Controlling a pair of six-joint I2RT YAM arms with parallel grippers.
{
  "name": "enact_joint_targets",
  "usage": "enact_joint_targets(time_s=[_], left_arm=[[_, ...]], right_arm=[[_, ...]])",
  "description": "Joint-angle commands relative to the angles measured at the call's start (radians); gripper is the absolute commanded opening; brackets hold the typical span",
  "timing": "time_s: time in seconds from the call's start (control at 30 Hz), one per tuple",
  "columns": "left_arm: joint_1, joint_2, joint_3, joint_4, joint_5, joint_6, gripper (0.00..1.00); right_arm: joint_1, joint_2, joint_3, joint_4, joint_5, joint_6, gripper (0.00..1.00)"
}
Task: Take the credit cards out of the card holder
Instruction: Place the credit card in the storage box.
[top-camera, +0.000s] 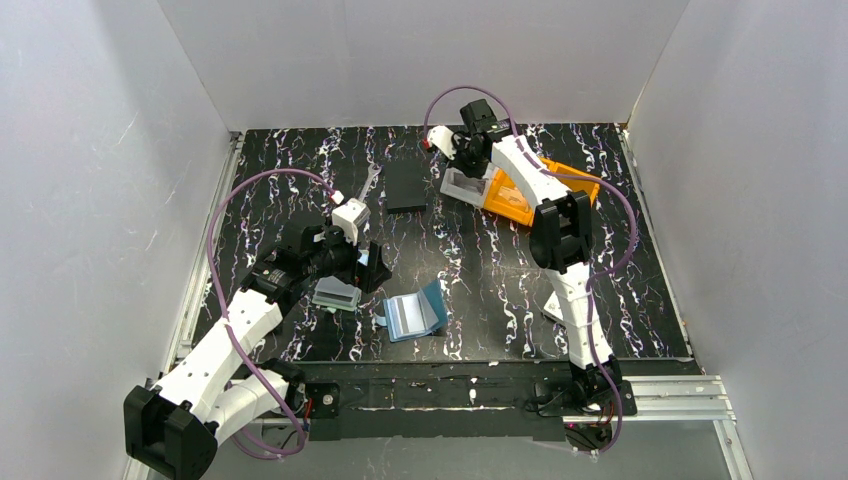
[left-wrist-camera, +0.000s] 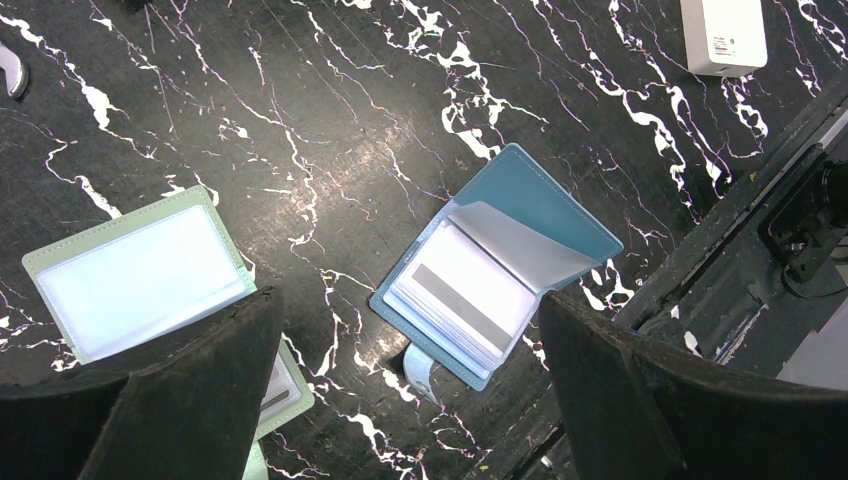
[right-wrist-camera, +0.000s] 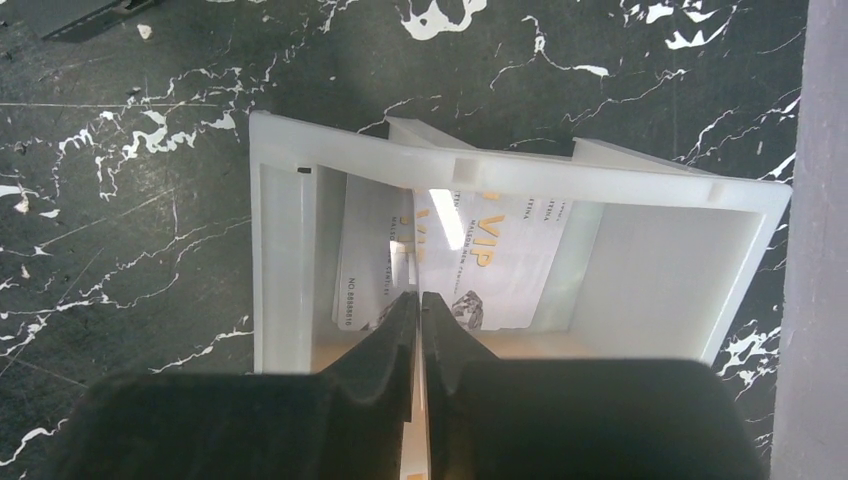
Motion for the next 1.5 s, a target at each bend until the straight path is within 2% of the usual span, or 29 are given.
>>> enact_joint_targets(time_s=[0.0, 0.33, 0.7, 0.9, 1.07, 1.2, 1.4, 1.47], left_arm=[[0.007, -0.009, -0.010, -0.010, 0.018, 0.015, 0.98], [0.009, -0.007, -0.010, -0.010, 0.019, 0.015, 0.98], [0.009, -0.013, -0.012, -0.007, 0.021, 0.016, 0.98], [0.011, -0.019, -0.014, -0.003, 0.022, 0.010, 0.98], [0.044, -0.030, -0.026, 0.031, 0.068, -0.022, 0.98], [0.106, -0.001, -0.033, 0.084, 0.153, -0.105, 0.98], [0.162, 0.101, -0.015, 0.126, 0.306, -0.250, 0.98], [0.162, 0.111, -0.039, 0.181, 0.353, -0.341, 0.98]], right_arm=[[-0.001, 0.033, 0.048, 0.038, -0.017, 0.013, 0.14], [-0.007, 0.035, 0.049, 0.058, 0.002, 0.026, 0.17], [-0.024, 0.014, 0.048, 0.124, 0.075, 0.065, 0.27], [-0.026, -0.019, 0.030, 0.182, 0.170, 0.108, 0.38], [-0.024, -0.129, -0.021, 0.196, 0.145, 0.162, 0.51], [-0.026, -0.314, -0.189, 0.192, 0.010, 0.201, 0.65], [-0.029, -0.741, -0.661, 0.274, -0.256, 0.241, 0.89], [-0.037, -0.891, -0.824, 0.322, -0.336, 0.265, 0.97]])
